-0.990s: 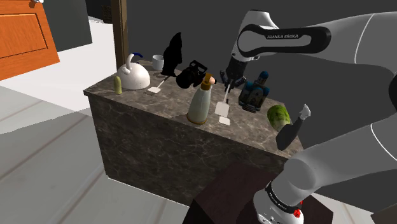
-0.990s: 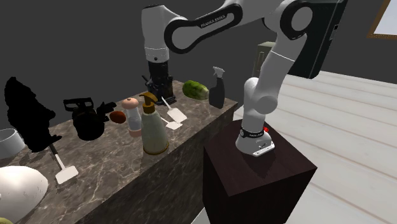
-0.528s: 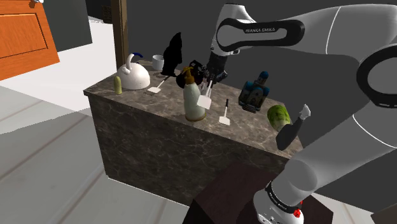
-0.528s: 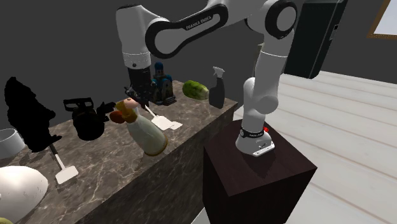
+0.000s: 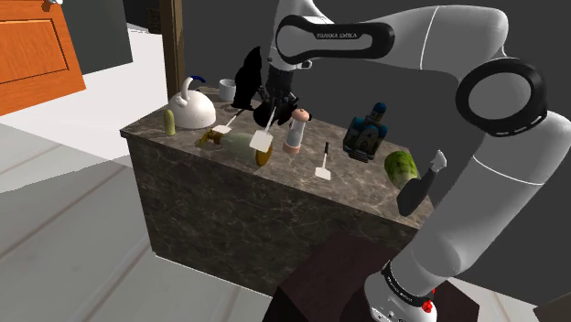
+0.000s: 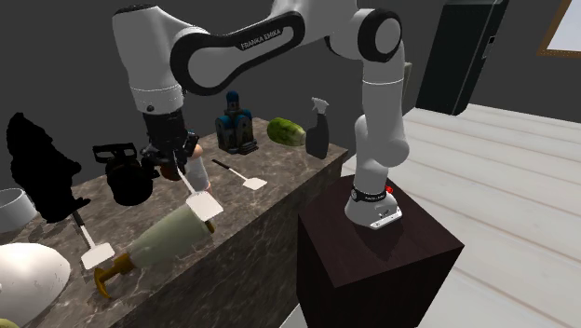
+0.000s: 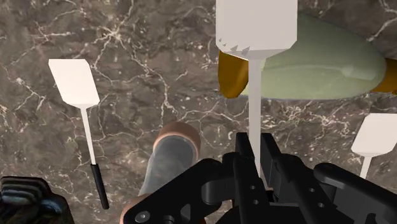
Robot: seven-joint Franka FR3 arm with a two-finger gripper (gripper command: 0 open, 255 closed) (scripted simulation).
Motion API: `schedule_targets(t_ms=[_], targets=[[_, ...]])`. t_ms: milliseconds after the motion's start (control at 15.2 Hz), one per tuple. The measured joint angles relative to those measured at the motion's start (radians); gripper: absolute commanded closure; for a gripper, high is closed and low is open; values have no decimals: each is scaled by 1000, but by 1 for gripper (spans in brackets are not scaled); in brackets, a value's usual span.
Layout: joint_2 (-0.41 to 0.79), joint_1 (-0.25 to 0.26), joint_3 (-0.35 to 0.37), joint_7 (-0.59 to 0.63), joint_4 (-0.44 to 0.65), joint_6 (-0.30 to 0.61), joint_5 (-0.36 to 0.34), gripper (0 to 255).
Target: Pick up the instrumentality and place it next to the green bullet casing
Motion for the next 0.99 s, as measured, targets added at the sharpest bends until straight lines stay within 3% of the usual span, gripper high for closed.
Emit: schedule_targets(t_ms=[462, 726, 858, 990], targets=[[292, 112, 22, 109, 403, -133, -91, 255], [548, 228, 9, 140, 809, -286, -151, 255], [578, 236, 6, 142, 836, -285, -156, 255], [561, 228, 8, 150, 779, -247, -154, 255]])
